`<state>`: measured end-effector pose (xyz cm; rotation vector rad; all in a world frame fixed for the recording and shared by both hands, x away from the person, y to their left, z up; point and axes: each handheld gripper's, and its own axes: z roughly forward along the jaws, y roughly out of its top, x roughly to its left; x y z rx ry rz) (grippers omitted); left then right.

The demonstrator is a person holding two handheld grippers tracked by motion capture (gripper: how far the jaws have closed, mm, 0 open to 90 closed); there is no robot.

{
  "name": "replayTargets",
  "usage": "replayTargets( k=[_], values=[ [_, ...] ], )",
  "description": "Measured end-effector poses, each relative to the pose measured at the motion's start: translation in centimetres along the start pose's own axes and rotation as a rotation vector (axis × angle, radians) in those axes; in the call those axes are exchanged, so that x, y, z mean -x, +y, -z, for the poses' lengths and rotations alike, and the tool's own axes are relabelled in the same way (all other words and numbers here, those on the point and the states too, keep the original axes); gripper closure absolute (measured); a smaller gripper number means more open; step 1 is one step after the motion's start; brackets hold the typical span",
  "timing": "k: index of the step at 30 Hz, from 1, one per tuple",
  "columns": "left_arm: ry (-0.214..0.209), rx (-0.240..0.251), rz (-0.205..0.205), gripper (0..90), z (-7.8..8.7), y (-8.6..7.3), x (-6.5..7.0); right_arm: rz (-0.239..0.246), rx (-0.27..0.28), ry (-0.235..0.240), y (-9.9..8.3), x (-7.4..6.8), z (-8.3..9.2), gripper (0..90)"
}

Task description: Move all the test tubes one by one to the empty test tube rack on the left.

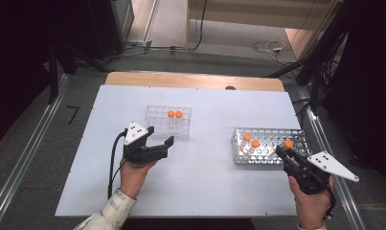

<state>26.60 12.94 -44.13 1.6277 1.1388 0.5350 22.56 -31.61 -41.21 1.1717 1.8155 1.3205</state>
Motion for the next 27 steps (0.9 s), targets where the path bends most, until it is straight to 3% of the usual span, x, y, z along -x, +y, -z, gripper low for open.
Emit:
replayTargets(
  k=[5,14,27],
  values=[
    [-0.003,-0.005,-0.008,19.4,-0.1,0.0,0.2,0.024,-0.025,0.057,-0.7,-1.8,0.2,71.9],
    [-0.015,-0.008,-0.01,19.3,-0.2,-0.2,0.6,0.09,-0.063,0.169,-1.7,-5.8,-1.9,71.9],
    [-0.03,-0.005,-0.016,19.3,-0.2,-0.2,1.1,0.126,-0.091,0.237,-1.5,-8.6,-5.2,71.9]
  ],
)
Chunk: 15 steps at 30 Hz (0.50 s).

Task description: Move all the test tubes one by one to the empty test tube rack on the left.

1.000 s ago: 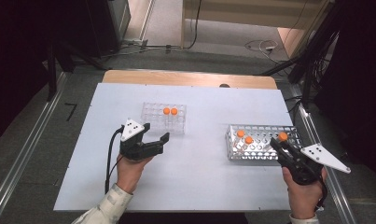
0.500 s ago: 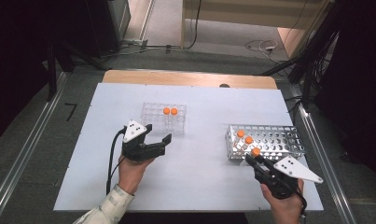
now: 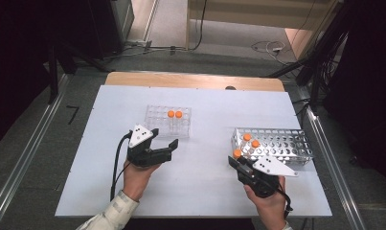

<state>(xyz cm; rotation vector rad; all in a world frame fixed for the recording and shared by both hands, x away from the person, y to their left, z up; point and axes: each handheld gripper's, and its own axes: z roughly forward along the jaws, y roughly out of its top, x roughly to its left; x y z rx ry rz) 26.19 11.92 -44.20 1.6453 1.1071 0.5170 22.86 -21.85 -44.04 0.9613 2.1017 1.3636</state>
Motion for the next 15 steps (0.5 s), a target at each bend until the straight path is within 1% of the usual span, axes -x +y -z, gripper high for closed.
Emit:
replayTargets(
  k=[3,7,15],
  values=[
    [-0.009,0.003,0.006,19.4,0.1,0.0,0.1,0.002,-0.004,0.01,0.3,-0.2,-1.1,71.9],
    [-0.017,0.004,0.001,19.4,0.1,0.1,0.3,0.016,-0.007,0.027,0.8,-0.8,-2.4,72.0],
    [-0.049,0.01,-0.01,19.3,0.2,0.2,1.0,0.045,-0.019,0.063,1.6,-2.3,-5.1,71.9]
  ],
)
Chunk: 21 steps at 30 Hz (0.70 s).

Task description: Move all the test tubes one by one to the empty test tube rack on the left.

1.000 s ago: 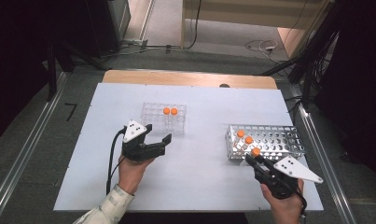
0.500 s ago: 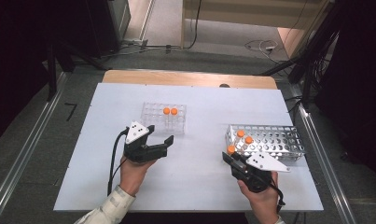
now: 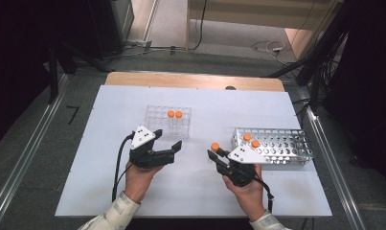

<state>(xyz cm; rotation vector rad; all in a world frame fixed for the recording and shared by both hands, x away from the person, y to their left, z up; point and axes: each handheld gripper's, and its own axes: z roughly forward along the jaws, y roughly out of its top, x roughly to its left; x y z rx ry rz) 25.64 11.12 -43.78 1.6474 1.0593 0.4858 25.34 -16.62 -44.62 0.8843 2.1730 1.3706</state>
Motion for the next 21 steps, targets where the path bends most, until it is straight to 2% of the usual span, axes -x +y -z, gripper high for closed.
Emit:
replayTargets(
  k=[12,19,21],
  values=[
    [-0.084,-0.007,-0.033,15.1,-0.2,0.3,2.0,0.027,-0.026,0.043,0.9,-1.9,-3.3,72.0],
    [-0.09,-0.005,-0.057,15.9,-0.2,0.5,2.6,0.041,-0.031,0.07,1.4,-3.2,-4.7,72.0],
    [-0.068,0.006,-0.075,22.5,-0.1,0.4,2.7,0.046,-0.032,0.08,1.5,-3.7,-5.2,72.0]
  ],
)
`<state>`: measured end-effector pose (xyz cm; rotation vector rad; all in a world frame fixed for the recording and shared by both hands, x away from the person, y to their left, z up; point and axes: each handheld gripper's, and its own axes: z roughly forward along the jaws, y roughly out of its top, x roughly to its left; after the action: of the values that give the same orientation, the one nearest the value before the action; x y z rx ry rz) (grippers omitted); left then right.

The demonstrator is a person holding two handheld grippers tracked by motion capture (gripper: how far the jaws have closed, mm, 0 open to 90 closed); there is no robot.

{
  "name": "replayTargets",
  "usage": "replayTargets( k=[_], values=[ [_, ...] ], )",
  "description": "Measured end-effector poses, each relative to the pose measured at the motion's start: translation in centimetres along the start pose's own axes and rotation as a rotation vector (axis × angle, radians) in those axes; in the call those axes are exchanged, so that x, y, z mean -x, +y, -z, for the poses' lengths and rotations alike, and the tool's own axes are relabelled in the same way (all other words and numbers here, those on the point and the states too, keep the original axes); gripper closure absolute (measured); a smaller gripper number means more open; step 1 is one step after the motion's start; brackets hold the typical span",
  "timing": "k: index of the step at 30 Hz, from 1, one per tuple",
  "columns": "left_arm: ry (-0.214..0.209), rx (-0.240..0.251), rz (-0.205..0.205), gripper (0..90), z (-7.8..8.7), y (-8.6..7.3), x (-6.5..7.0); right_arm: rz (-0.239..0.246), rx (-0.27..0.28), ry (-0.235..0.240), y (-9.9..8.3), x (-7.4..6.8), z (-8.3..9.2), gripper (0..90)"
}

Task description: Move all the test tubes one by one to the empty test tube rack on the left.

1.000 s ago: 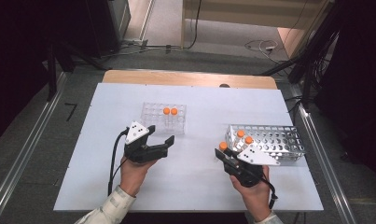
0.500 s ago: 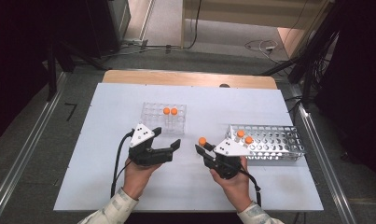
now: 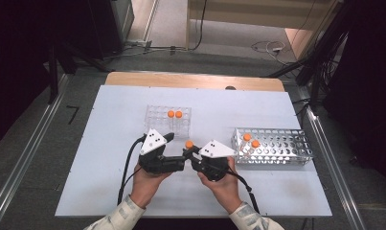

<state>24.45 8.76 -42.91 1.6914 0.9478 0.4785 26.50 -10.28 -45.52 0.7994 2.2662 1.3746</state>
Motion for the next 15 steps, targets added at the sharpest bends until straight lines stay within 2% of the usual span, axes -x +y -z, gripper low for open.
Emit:
replayTargets(
  k=[2,6,15],
  values=[
    [0.018,0.012,-0.028,30.2,0.17,-0.04,0.11,0.001,-0.001,0.007,0.14,-0.32,-0.37,72.0],
    [0.007,0.01,-0.037,44.1,0.24,-0.11,0.06,0.007,0.002,0.017,0.43,-0.71,-0.76,71.9],
    [0.004,-0.008,-0.062,67.7,0.1,-0.37,0.07,0.006,0.008,0.027,0.69,-0.96,-0.94,72.0]
  ],
)
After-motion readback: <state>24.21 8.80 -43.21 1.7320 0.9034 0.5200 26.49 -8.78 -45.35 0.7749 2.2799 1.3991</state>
